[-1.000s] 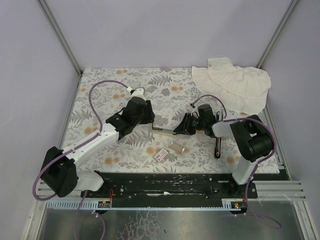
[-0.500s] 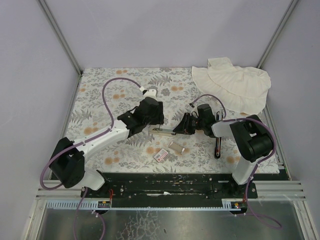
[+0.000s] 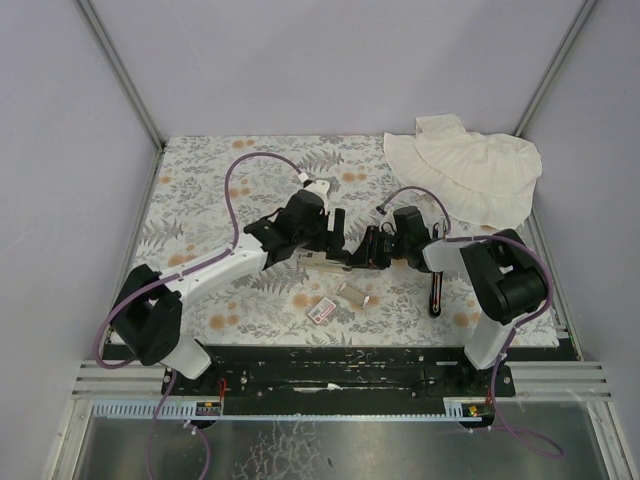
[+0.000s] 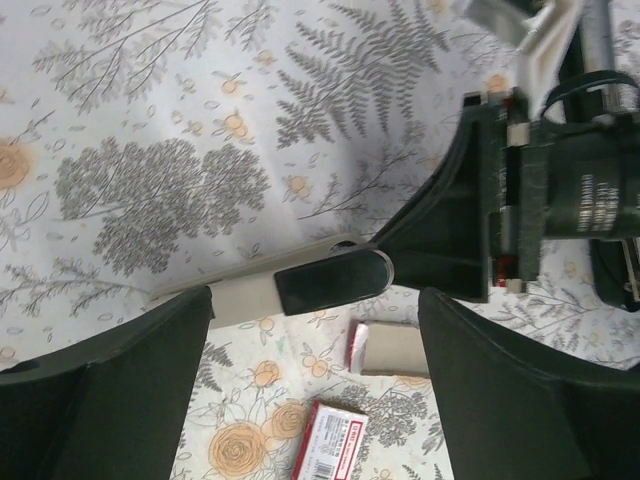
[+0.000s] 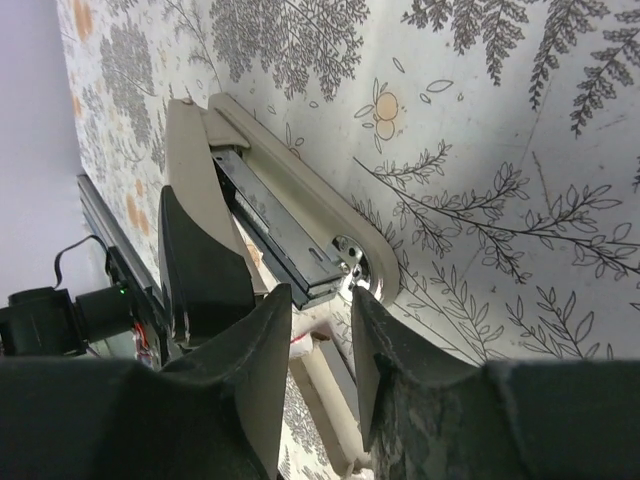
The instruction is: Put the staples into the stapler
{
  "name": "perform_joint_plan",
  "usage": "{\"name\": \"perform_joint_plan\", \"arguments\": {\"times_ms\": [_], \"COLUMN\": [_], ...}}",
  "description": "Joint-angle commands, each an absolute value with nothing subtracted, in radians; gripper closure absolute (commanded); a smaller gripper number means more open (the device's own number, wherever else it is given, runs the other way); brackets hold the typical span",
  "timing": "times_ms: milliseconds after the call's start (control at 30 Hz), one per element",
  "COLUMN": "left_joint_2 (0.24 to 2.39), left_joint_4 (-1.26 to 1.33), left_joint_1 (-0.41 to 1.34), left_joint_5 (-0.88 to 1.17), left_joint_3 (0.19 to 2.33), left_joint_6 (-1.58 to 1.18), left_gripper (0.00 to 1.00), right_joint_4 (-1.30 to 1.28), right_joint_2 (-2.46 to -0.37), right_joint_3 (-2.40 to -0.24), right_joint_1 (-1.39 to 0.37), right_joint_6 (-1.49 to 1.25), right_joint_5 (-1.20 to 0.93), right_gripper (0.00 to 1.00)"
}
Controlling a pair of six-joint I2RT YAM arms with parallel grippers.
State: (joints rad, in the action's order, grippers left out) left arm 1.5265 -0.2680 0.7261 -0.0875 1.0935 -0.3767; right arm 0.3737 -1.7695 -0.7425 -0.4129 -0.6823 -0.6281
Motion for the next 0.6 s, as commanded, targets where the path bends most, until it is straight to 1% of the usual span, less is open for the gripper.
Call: {"name": "perform_joint_plan", "arguments": {"times_ms": [0, 167, 267, 400, 567], "left_joint_2": [1.543, 1.58, 1.633, 1.699, 1.773], "left_joint_4": [-0.28, -0.34, -0.362, -0.365, -0.369], "left_joint_1": [0.713, 0.668, 0.66, 0.653, 0.652], "left_joint_5": [0.025, 0.159, 0.182, 0.253, 0.274], "left_joint_3": [1.169, 1.199, 1.196, 1.199, 1.222], "left_joint_6": [-0.226, 0.024, 0.154, 0.238, 0.284], "left_gripper": [0.16, 0.14, 0.14, 0.14, 0.14], "right_joint_4": [0.245, 0.107, 0.014, -0.053, -0.071], "right_joint_2": [-1.717, -1.634, -1.58, -1.515, -1.445], "right_joint_3": [-0.784, -0.796, -0.809, -0.802, -0.776], "right_joint_1": [-0.403, -0.344, -0.302, -0.241, -0.213], "right_joint_6": [-0.577, -0.485, -0.412, -0.358, -0.347], "right_joint_5": [-0.653, -0.661, -0.646, -0.654, -0.681], "right_gripper": [0.62, 0.54, 0.45, 0.34, 0.28]}}
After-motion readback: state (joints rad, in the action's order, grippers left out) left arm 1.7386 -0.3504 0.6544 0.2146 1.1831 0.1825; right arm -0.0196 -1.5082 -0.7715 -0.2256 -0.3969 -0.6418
